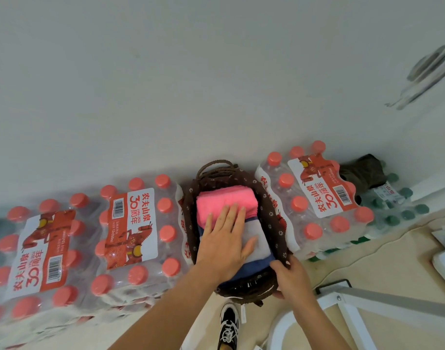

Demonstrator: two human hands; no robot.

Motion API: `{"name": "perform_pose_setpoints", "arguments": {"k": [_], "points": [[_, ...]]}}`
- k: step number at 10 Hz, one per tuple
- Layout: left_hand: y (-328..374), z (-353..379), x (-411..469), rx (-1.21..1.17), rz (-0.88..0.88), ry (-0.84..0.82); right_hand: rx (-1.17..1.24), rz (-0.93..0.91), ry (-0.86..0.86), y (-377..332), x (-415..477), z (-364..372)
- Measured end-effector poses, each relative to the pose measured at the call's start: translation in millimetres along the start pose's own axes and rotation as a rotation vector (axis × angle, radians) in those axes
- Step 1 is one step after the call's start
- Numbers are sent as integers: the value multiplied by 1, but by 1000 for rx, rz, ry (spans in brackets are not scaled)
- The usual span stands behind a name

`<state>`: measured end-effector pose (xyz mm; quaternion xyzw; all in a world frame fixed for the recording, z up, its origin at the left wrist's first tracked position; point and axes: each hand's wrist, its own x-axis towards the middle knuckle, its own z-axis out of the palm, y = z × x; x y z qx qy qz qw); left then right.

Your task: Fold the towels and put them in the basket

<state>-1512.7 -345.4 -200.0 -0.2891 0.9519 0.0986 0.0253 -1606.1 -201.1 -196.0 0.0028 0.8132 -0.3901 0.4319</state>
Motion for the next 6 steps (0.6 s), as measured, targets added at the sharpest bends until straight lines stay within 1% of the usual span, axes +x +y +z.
{"name": "perform_pose_setpoints", "arguments": {"k": [2, 3, 4, 5, 6], "points": [[0, -20, -11, -116, -26, 46, -477, -203, 75, -16, -14, -13], [-7, -41, -22, -279, -56, 62, -574, -334, 105, -30, -23, -21], [-18, -62, -40, -467, -109, 141, -666, -417, 129, -38, -34, -22], [-35, -84, -65, -611, -152, 312, -636, -522, 158, -47, -48, -17], [-58, -109, -97, -783, -186, 480, -431, -542, 162, -58, -69, -10]]}}
